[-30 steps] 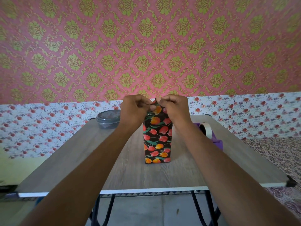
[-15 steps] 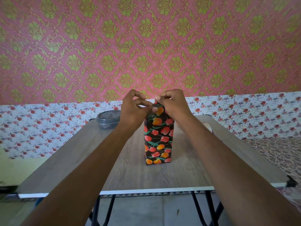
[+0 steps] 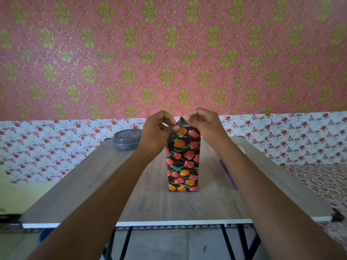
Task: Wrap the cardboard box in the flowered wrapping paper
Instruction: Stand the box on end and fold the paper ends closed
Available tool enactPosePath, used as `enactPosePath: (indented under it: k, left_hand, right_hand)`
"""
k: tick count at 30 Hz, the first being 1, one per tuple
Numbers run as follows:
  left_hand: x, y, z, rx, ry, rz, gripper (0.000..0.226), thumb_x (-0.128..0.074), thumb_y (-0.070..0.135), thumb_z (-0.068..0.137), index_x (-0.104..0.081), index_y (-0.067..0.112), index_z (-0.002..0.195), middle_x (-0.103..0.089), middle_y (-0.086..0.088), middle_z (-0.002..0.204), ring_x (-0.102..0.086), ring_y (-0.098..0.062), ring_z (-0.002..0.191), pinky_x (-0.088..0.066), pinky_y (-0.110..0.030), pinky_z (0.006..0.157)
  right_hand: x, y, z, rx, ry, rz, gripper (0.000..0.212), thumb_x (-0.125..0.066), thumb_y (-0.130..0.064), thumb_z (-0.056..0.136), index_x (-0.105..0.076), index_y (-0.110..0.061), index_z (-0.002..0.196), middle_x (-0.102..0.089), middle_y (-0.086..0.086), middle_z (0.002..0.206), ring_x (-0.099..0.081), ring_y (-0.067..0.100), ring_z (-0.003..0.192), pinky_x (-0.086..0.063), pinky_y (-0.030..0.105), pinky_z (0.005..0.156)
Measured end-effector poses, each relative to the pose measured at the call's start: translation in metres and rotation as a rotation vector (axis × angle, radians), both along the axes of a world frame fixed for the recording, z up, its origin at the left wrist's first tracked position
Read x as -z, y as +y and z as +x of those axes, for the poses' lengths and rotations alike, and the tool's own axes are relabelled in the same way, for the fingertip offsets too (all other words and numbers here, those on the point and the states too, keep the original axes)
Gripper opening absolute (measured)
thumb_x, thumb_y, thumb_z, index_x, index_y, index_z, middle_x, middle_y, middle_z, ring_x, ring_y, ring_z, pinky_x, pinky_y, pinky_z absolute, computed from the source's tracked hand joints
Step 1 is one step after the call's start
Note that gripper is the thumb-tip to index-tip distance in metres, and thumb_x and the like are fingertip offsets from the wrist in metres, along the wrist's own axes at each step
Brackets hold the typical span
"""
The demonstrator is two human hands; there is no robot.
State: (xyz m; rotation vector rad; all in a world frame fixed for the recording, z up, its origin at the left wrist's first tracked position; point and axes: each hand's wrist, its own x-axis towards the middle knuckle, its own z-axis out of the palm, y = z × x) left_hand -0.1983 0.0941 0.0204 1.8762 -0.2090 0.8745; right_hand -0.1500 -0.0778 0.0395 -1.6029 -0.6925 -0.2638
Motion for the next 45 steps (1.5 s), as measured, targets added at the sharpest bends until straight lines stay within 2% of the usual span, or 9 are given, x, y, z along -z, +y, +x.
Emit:
enactPosePath:
  k: [5, 11, 20, 24, 29, 31, 35, 40, 45]
  left_hand:
    - [0.004, 0.003, -0.002, 0.056, -0.002, 0.012, 0.016, -0.075, 0.009, 0.090, -0.065, 0.020, 0.086, -0.067, -0.002, 0.067, -0.063, -0.026, 0.058, -0.055, -0.035, 0.058]
    - [0.003, 0.009, -0.005, -0.020, -0.044, 0.137, 0.015, -0.074, 0.011, 0.091, -0.059, 0.014, 0.088, -0.066, 0.003, 0.084, -0.066, -0.016, 0.084, -0.055, -0.027, 0.075]
    - [0.003, 0.007, -0.012, 0.041, -0.070, 0.131, 0.021, -0.069, -0.004, 0.090, -0.075, 0.014, 0.098, -0.068, -0.003, 0.086, -0.065, -0.026, 0.081, -0.059, -0.042, 0.071]
    - [0.006, 0.006, -0.011, 0.044, -0.051, 0.088, 0.026, -0.070, 0.000, 0.091, -0.079, 0.018, 0.108, -0.073, 0.001, 0.096, -0.067, -0.019, 0.085, -0.060, -0.031, 0.073]
    - [0.007, -0.003, -0.009, -0.063, -0.097, 0.141, 0.025, -0.071, 0.002, 0.091, -0.079, 0.014, 0.111, -0.071, -0.001, 0.095, -0.067, -0.020, 0.088, -0.061, -0.042, 0.080]
    - [0.007, -0.007, -0.010, -0.097, -0.131, 0.184, 0.022, -0.072, 0.003, 0.090, -0.080, 0.012, 0.110, -0.070, 0.002, 0.092, -0.067, -0.016, 0.085, -0.061, -0.039, 0.077]
    - [0.004, -0.013, -0.014, -0.142, -0.211, 0.313, 0.020, -0.074, 0.002, 0.088, -0.080, 0.010, 0.105, -0.066, 0.005, 0.087, -0.065, -0.010, 0.079, -0.059, -0.027, 0.072]
    - [-0.003, -0.015, -0.016, -0.127, -0.197, 0.435, 0.019, -0.077, 0.003, 0.086, -0.079, 0.008, 0.104, -0.060, 0.006, 0.085, -0.060, -0.007, 0.076, -0.049, -0.012, 0.068]
    - [-0.006, -0.019, -0.016, -0.110, -0.159, 0.364, 0.002, -0.076, 0.013, 0.089, -0.077, 0.012, 0.090, -0.062, -0.003, 0.091, -0.063, -0.013, 0.080, -0.052, -0.019, 0.066]
  right_hand:
    - [0.013, -0.009, -0.001, 0.009, -0.145, -0.054, 0.020, -0.082, -0.005, 0.083, -0.070, -0.010, 0.098, -0.074, 0.008, 0.074, -0.073, 0.021, 0.071, -0.060, 0.034, 0.068]
    - [0.015, -0.002, 0.000, 0.062, -0.247, -0.069, 0.018, -0.074, 0.004, 0.086, -0.067, -0.012, 0.090, -0.061, 0.000, 0.080, -0.063, 0.015, 0.082, -0.055, 0.029, 0.071]
    - [0.021, -0.001, -0.001, 0.084, -0.239, -0.016, 0.026, -0.079, -0.002, 0.085, -0.082, -0.020, 0.104, -0.078, -0.009, 0.096, -0.074, 0.006, 0.093, -0.061, 0.029, 0.088]
    - [0.021, -0.004, 0.000, 0.191, -0.230, -0.038, 0.023, -0.084, -0.011, 0.082, -0.082, -0.023, 0.102, -0.075, -0.018, 0.090, -0.070, -0.004, 0.092, -0.053, 0.015, 0.088]
    - [0.020, -0.002, -0.002, 0.318, -0.315, -0.119, 0.016, -0.084, -0.014, 0.083, -0.083, -0.018, 0.099, -0.076, -0.007, 0.090, -0.063, -0.012, 0.081, -0.036, -0.005, 0.078]
    - [0.019, -0.003, -0.003, 0.346, -0.329, -0.145, 0.014, -0.083, -0.016, 0.084, -0.083, -0.019, 0.098, -0.077, -0.003, 0.093, -0.064, -0.004, 0.087, -0.041, 0.003, 0.087]
    - [0.021, -0.004, -0.003, 0.363, -0.350, -0.237, 0.012, -0.078, -0.016, 0.090, -0.081, -0.020, 0.100, -0.075, -0.001, 0.099, -0.061, 0.028, 0.109, -0.049, 0.050, 0.095]
    - [0.024, -0.009, 0.000, 0.350, -0.399, -0.242, 0.002, -0.076, -0.010, 0.090, -0.075, -0.011, 0.092, -0.063, 0.006, 0.108, -0.054, 0.031, 0.112, -0.045, 0.049, 0.096]
    - [0.024, -0.014, -0.003, 0.219, -0.362, -0.211, 0.005, -0.071, -0.011, 0.093, -0.073, -0.015, 0.092, -0.069, -0.014, 0.080, -0.066, 0.005, 0.079, -0.056, 0.036, 0.075]
